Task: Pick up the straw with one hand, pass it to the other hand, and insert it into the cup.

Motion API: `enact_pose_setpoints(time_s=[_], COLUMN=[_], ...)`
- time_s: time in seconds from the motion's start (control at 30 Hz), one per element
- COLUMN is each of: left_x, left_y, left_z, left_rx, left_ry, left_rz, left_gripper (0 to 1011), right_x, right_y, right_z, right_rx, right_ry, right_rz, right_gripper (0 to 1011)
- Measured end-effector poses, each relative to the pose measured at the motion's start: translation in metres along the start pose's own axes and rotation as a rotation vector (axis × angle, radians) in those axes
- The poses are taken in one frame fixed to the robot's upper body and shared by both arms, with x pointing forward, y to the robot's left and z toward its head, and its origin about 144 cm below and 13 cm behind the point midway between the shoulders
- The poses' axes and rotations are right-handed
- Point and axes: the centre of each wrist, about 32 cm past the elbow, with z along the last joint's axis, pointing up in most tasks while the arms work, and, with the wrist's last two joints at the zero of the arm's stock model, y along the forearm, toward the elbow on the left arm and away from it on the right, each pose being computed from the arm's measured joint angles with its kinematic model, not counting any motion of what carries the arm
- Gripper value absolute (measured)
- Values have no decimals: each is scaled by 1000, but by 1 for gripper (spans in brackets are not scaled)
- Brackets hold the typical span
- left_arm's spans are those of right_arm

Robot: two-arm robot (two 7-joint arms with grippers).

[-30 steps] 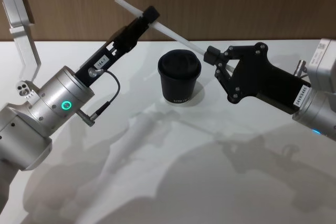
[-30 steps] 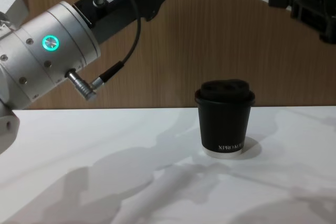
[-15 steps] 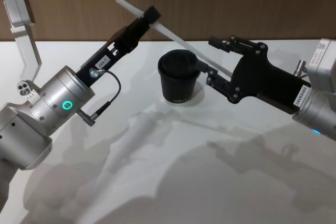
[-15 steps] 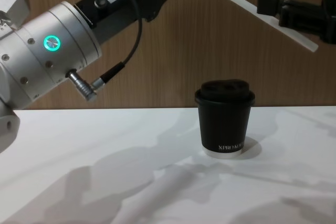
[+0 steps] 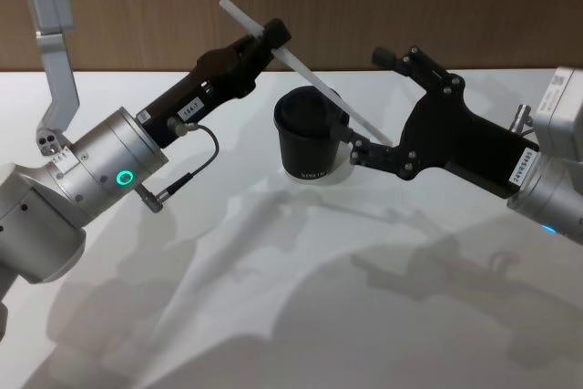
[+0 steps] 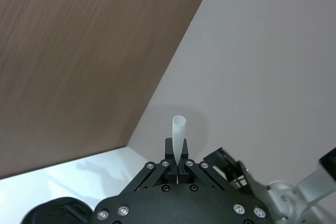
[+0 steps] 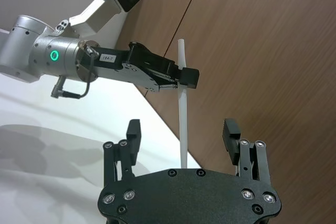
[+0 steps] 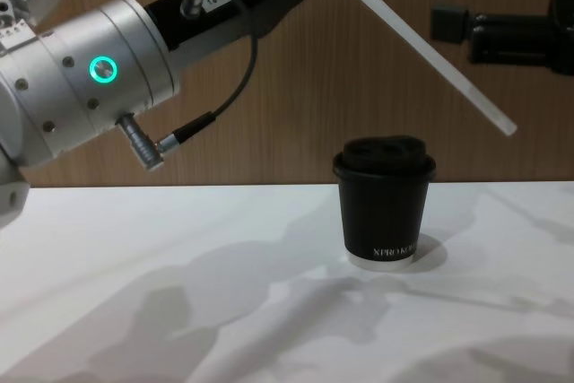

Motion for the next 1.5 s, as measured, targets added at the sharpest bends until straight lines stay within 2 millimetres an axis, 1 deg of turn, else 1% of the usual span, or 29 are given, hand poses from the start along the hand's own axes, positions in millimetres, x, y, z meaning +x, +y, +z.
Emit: enact_pose_setpoints(time_s=[0.13, 0.57, 0.83, 1.2, 1.5], left_x=[-2, -11, -20, -27, -30], left_y=[-3, -16, -27, -37, -42], left_z=[5, 30, 53, 74, 85], left_rx=[30, 120, 168, 224, 265], left_ry=[-64, -299, -442, -532, -560], left_rz=[17, 63, 76, 74, 71], left_gripper=[8, 7, 8, 7, 8], right_x=[0, 0, 0, 0, 0], right_y=[0, 0, 0, 0, 0], right_z=[0, 0, 0, 0, 0], right_rx=[0, 0, 0, 0, 0], right_ry=[0, 0, 0, 0, 0], right_rz=[0, 0, 0, 0, 0], right_gripper=[1001, 1001, 1001, 1001, 1001])
